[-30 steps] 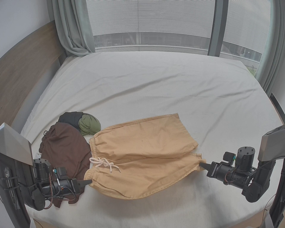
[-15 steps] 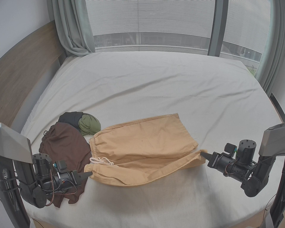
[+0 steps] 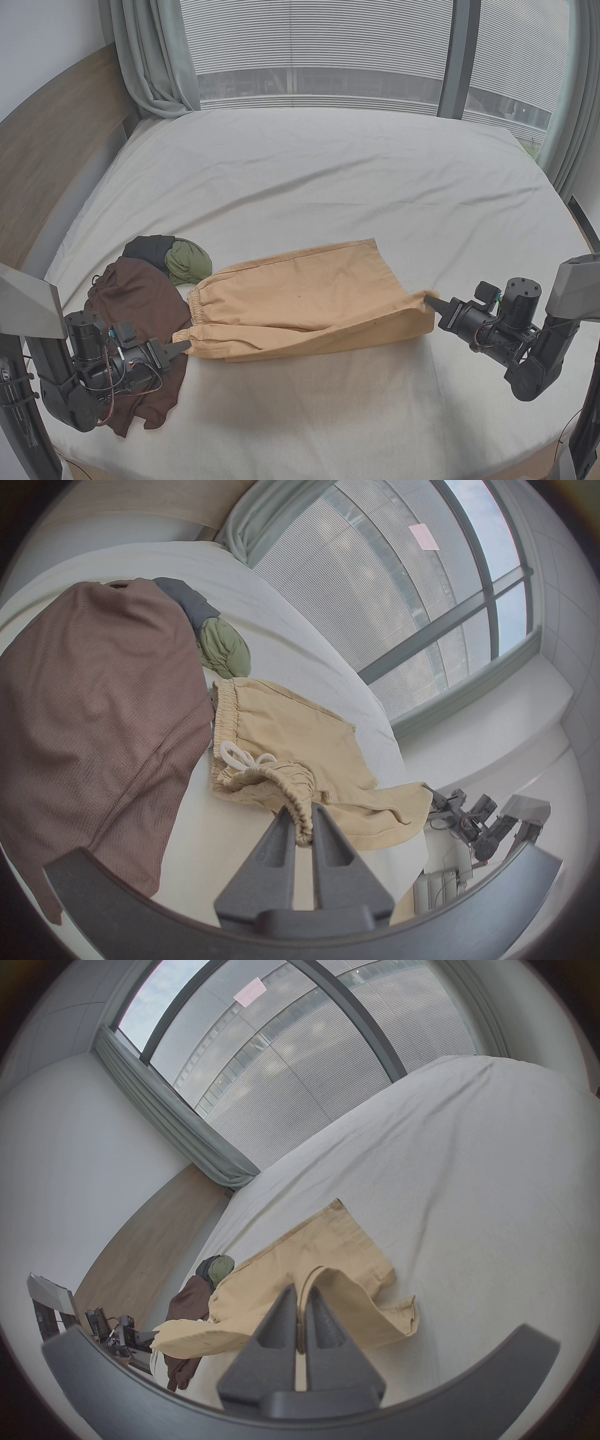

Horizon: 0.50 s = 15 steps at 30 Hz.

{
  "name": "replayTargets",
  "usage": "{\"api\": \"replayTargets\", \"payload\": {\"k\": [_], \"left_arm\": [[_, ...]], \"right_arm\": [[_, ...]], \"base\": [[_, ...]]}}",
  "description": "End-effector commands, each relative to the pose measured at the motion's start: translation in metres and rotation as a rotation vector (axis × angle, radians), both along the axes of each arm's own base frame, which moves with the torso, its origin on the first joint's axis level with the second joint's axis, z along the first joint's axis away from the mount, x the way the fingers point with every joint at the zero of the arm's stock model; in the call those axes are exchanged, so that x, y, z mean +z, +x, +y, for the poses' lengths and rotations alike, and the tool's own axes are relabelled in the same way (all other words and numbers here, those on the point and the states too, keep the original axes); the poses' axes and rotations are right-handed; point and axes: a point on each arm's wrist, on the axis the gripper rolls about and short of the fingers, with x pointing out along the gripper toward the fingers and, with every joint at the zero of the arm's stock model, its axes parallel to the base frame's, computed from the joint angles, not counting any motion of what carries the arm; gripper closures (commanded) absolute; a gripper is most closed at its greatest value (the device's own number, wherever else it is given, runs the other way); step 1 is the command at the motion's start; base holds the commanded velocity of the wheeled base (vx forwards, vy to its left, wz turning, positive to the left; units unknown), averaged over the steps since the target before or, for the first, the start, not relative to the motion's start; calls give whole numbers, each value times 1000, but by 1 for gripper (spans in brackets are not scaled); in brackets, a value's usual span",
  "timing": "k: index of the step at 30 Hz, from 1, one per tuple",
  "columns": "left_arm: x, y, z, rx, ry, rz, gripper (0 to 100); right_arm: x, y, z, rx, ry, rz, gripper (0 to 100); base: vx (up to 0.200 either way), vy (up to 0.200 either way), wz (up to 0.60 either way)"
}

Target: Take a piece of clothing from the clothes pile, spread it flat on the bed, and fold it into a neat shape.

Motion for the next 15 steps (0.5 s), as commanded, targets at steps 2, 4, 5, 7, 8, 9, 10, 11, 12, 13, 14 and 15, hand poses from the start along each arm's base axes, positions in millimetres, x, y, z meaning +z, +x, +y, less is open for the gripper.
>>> {"api": "replayTargets", "payload": {"k": [2,4,5,7,8,9,10,11,12,13,14,15], "left_arm": [[3,5,-4,32,-14,-11,100],[4,7,-6,42,-21,-14,100],[4,7,-6,44,-21,-13,100],[4,7,-6,44,-21,-12,100],[4,8,-6,46,-22,-12,100],[4,8,-6,46,-22,-12,100],[4,8,-6,49,-30,-10,100],[4,8,-6,50,-33,-7,100],[3,8,-6,53,-35,-1,100],[3,8,-6,56,-38,0,100],[3,8,-6,59,-38,2,100],[3,9,-6,65,-39,2,100]], "right_arm": [[4,11,1,-4,10,-36,100],[6,16,3,-3,14,-49,100],[6,19,4,-3,13,-45,100],[8,24,5,-3,13,-46,100],[9,27,6,-3,14,-52,100],[9,27,6,-3,14,-52,100],[12,34,6,-4,20,-71,100],[13,38,5,-9,22,-80,100],[12,41,5,-10,23,-86,100],[13,44,5,-12,25,-95,100],[13,47,6,-12,27,-101,100],[13,49,6,-10,28,-106,100]], "base": [[0,0,0],[0,0,0],[0,0,0],[0,0,0],[0,0,0],[0,0,0],[0,0,0],[0,0,0],[0,0,0],[0,0,0],[0,0,0],[0,0,0]]}}
